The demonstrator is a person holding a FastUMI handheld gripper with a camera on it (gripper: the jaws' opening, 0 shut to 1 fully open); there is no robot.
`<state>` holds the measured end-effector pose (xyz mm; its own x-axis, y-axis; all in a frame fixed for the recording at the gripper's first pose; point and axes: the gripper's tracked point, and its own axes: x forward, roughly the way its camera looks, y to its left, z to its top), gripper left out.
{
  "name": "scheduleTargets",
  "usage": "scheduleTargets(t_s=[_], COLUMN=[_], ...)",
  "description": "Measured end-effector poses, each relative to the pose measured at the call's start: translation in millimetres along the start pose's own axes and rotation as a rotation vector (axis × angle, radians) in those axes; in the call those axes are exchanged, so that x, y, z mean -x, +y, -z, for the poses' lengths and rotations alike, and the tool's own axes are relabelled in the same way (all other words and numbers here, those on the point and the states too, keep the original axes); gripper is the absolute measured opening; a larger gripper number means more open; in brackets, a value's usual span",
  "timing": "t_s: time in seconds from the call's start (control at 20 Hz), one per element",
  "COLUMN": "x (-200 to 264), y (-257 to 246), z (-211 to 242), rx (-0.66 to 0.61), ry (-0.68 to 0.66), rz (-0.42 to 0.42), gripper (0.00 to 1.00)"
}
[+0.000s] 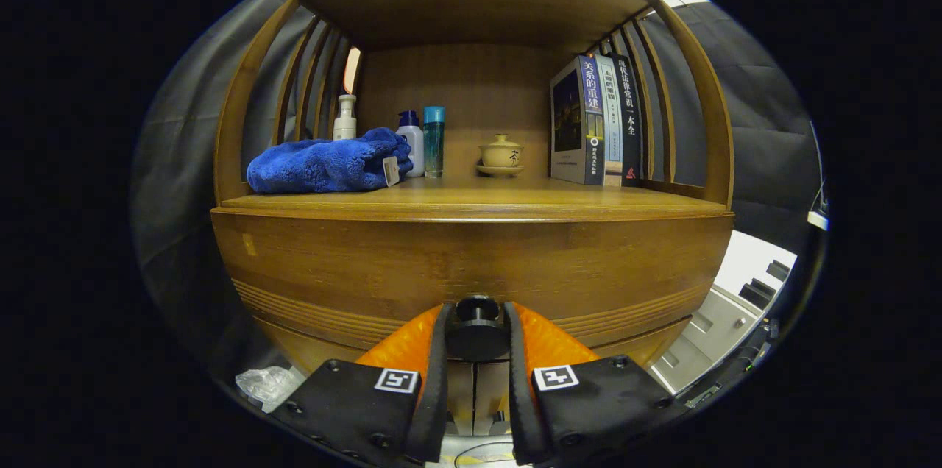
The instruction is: Pull open the drawer, take out the items inside it, and place them on the countertop above the cabinet.
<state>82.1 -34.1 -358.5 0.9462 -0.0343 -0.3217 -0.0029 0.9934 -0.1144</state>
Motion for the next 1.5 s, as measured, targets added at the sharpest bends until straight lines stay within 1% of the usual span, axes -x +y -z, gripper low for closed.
scheduleTargets(t_s=[0.45,0.95,1.4,1.45,1.5], x=[28,62,112,113,113], y=[0,-2,-1,-2,-2], z=[4,11,28,24,27], rx=[0.007,-0.003,0.003,0.002,0.006], ry=[-0.004,-0.006,-0.001,-0.017,-0.003], rz=[0.009,0.028,0.005,0.006,0.004], gripper=[0.44,0.44,0.43,0.43,0.43])
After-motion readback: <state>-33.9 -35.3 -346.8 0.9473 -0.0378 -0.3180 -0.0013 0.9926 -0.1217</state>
